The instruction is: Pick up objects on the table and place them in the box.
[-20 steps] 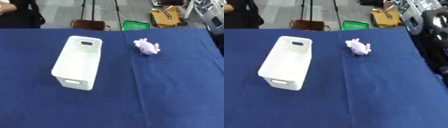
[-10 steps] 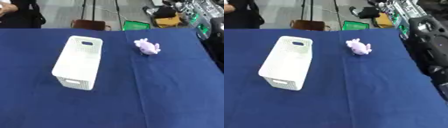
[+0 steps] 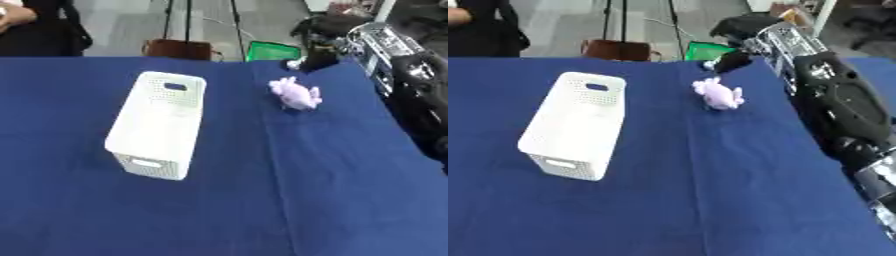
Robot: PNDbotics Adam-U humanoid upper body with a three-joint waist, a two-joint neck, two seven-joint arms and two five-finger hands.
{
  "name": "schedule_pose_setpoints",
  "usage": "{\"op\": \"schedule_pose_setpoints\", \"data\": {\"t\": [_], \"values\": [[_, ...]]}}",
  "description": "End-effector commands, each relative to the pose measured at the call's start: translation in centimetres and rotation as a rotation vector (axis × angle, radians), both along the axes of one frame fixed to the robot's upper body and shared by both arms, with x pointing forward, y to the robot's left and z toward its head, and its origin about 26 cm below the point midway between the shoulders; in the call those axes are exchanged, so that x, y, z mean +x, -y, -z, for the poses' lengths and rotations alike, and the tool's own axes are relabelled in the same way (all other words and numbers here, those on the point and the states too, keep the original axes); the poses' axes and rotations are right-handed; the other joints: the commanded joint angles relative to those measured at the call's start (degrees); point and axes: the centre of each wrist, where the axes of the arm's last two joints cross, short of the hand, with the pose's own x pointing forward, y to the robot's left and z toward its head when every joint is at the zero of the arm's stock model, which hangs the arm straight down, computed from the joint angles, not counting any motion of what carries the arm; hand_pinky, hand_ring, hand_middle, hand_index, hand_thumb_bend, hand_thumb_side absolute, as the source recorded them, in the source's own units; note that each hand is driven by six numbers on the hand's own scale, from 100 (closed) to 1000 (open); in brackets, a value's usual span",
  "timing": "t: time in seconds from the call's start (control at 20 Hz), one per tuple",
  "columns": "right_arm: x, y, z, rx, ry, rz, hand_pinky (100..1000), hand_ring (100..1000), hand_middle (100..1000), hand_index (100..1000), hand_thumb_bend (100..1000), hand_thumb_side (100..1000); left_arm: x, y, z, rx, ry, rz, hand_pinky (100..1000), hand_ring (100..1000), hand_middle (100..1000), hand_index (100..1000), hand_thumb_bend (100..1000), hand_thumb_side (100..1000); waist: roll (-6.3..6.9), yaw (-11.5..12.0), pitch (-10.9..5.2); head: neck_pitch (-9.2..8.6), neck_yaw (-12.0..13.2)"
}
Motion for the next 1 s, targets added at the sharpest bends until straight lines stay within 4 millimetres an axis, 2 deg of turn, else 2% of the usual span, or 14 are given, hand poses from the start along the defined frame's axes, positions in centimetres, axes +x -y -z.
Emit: {"op": "schedule_pose_setpoints", "data": {"t": [0.05,0.1,0.25,0.4,0.5,1.0], "values": [[0.0,0.7,-1.3,-0.008,0.005,0.017,932,974,950,1000,490,942,-0.2,-0.2,-0.7,-0.005,0.136,0.021,752,816,879,838,100,819,0.14,-0.06,-1.44,-0.15,-0.02],[0.0,0.9,-1.1,-0.002,-0.01,0.023,944,989,951,1000,529,902,-0.2,-0.2,-0.7,-0.005,0.136,0.021,751,816,878,836,100,818,0.15,-0.07,-1.43,-0.18,-0.03],[0.1,1.5,-0.5,0.029,-0.068,0.043,947,992,949,1000,542,890,-0.2,-0.2,-0.7,-0.005,0.135,0.02,751,816,878,836,100,818,0.19,-0.05,-1.46,-0.24,-0.01],[0.1,1.8,0.0,0.038,-0.123,0.059,964,1000,952,1000,580,817,-0.2,-0.2,-0.7,-0.006,0.135,0.02,752,817,878,834,100,817,0.25,-0.04,-1.45,-0.29,0.04],[0.1,2.0,0.2,0.04,-0.159,0.068,967,1000,950,1000,573,795,-0.2,-0.2,-0.7,-0.006,0.134,0.02,752,817,877,832,100,814,0.28,-0.07,-1.41,-0.29,0.04],[0.3,2.3,1.5,0.051,-0.204,0.12,962,1000,948,1000,557,783,-0.2,-0.1,-0.7,-0.006,0.135,0.024,752,818,877,823,100,812,0.26,0.46,-1.11,-0.69,-0.27]]}}
